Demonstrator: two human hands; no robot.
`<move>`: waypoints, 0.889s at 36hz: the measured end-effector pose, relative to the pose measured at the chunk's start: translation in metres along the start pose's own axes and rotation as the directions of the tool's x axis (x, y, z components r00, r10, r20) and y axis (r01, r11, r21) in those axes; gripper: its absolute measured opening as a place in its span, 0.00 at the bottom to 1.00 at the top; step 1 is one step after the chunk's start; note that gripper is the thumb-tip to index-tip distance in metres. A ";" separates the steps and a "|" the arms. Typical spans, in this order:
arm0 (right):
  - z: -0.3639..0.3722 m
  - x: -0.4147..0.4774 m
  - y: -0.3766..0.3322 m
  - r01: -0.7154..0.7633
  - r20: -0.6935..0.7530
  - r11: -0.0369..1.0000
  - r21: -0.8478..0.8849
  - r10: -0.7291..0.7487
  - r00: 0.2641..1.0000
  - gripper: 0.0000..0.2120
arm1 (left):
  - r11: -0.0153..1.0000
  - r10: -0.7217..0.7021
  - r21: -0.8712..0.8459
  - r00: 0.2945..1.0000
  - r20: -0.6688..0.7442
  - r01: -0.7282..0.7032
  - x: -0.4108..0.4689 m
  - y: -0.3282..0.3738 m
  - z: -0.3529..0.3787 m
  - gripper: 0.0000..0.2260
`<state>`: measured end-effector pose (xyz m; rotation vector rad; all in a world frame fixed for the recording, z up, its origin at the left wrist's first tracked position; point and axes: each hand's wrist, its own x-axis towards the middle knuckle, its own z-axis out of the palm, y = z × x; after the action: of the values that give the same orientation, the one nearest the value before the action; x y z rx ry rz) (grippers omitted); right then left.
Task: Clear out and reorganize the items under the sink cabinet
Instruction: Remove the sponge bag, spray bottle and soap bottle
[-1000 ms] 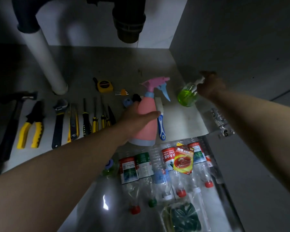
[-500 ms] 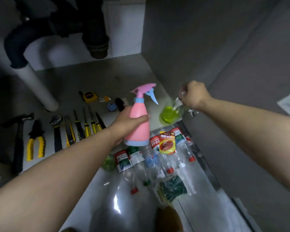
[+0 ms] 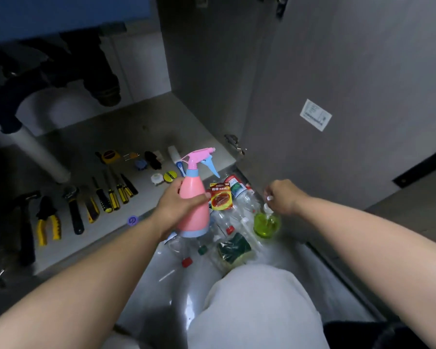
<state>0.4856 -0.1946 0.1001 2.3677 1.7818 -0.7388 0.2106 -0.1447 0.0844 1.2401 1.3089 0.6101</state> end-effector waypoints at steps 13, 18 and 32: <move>0.077 0.020 0.038 -0.090 0.074 0.996 0.022 0.088 0.993 0.15 | 0.987 -0.046 0.160 0.997 0.064 0.035 0.015 -0.028 0.009 0.27; 0.092 0.031 0.038 -0.100 0.075 0.995 0.019 0.098 0.992 0.18 | 0.990 -0.060 0.131 0.995 0.074 0.050 0.018 -0.034 0.011 0.28; 0.056 0.038 0.008 -0.056 -0.073 0.984 0.167 0.069 0.995 0.15 | 0.958 0.012 0.285 0.993 0.115 -0.045 0.013 -0.038 0.014 0.29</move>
<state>0.4821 -0.1835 0.0328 2.5802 1.7279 -0.8262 0.2157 -0.1489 0.0425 1.5100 1.3185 0.3720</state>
